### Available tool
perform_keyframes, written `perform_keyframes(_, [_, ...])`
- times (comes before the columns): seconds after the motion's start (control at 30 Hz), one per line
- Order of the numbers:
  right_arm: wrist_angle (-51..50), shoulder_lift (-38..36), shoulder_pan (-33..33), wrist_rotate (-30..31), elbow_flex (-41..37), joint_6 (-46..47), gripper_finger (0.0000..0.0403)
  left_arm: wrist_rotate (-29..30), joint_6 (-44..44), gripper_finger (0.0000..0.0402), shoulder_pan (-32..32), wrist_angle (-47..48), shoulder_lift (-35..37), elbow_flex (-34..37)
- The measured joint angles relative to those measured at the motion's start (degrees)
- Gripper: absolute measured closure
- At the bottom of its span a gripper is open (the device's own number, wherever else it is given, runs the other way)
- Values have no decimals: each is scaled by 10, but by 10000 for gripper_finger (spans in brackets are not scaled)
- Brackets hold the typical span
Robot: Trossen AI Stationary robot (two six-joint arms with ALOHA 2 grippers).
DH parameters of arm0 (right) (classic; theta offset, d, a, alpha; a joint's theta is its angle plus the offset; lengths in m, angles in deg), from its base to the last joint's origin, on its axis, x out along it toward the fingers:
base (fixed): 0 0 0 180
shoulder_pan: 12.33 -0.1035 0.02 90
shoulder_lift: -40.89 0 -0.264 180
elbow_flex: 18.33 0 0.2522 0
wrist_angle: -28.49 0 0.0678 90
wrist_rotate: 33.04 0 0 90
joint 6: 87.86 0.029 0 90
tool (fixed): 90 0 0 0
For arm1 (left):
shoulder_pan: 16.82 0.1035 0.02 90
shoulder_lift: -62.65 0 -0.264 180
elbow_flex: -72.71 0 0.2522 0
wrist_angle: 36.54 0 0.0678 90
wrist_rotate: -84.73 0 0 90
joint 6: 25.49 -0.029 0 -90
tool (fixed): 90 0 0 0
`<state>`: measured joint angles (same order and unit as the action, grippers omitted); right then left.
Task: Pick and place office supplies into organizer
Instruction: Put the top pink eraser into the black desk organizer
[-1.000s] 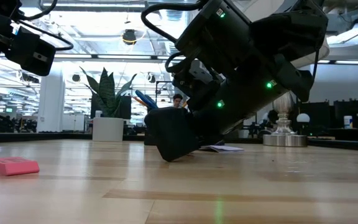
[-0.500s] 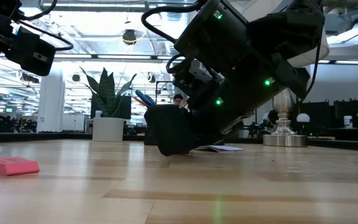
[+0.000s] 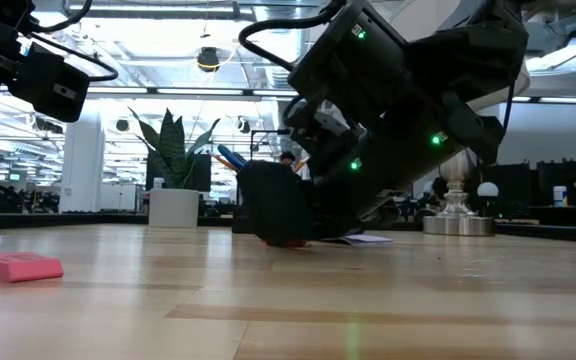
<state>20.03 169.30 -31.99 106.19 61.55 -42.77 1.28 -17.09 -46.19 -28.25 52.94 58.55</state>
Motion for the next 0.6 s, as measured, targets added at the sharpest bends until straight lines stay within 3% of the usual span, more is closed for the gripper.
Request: perform_keyframes(0.6, [26,18,-9,25,0,11,266,0,0,239,0,0,0,0])
